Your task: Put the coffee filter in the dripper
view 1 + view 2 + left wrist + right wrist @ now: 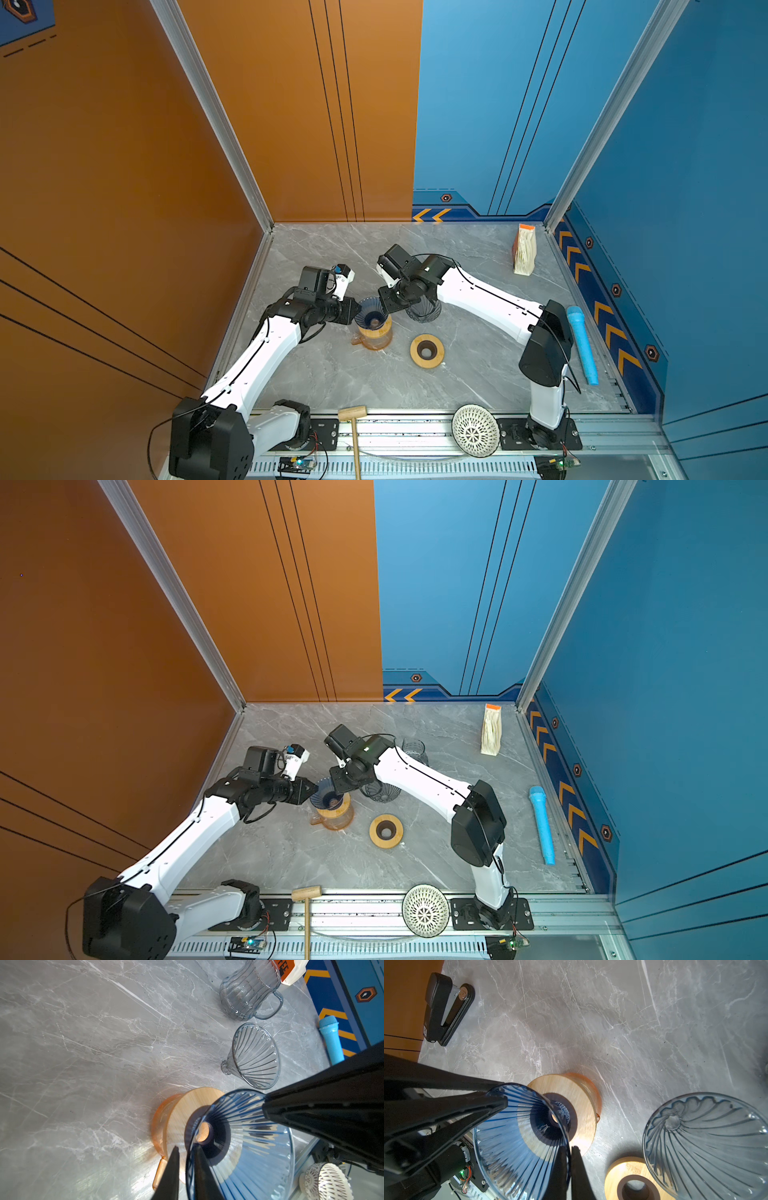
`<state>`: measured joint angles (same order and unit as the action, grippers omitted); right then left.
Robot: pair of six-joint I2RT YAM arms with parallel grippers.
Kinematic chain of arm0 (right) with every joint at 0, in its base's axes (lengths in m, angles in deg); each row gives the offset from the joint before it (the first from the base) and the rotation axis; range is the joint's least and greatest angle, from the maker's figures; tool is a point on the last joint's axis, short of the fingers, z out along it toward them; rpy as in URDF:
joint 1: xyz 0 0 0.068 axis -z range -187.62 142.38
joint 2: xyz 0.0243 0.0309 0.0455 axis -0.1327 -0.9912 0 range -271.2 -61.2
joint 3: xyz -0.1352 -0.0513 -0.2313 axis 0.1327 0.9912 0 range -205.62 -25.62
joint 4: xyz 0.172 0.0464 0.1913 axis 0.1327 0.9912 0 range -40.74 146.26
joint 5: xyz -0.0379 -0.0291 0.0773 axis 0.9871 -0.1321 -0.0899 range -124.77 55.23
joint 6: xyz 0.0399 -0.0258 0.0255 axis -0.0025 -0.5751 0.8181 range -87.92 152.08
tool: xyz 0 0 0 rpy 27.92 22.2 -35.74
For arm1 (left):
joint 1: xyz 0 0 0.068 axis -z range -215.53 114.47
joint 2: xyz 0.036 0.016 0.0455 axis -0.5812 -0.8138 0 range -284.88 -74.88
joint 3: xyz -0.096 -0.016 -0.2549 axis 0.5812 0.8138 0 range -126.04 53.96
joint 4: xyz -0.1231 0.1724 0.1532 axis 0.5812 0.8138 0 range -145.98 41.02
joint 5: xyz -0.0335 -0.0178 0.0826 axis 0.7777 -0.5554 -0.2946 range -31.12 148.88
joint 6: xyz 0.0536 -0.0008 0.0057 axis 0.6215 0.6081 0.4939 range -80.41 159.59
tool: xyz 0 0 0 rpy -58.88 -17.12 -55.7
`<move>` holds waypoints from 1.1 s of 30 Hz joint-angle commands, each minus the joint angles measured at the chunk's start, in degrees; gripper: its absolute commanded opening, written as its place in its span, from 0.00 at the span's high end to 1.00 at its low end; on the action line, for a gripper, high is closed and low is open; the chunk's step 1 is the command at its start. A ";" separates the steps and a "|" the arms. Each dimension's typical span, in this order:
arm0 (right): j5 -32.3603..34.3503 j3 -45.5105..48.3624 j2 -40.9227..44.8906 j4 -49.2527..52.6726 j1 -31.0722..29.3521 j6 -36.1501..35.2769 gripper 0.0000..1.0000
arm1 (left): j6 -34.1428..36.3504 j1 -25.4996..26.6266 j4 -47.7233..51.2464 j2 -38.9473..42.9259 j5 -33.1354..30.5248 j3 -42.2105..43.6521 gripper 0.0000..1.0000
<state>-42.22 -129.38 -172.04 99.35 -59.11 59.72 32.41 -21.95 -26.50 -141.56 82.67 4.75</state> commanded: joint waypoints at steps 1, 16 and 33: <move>1.51 2.43 -1.16 2.80 -0.02 1.00 1.00 | 0.41 0.04 1.29 -1.34 -0.77 -0.33 0.92; 2.34 3.88 -1.46 2.65 -0.11 1.60 1.00 | -0.12 0.24 1.29 -1.91 -0.66 1.57 1.00; 1.10 2.85 -4.54 4.69 1.22 4.08 1.00 | -0.56 0.22 1.11 -5.76 1.05 2.40 1.00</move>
<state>-42.59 -127.55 -172.20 98.45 -58.39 63.70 30.25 -22.01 -29.56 -144.20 84.74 4.68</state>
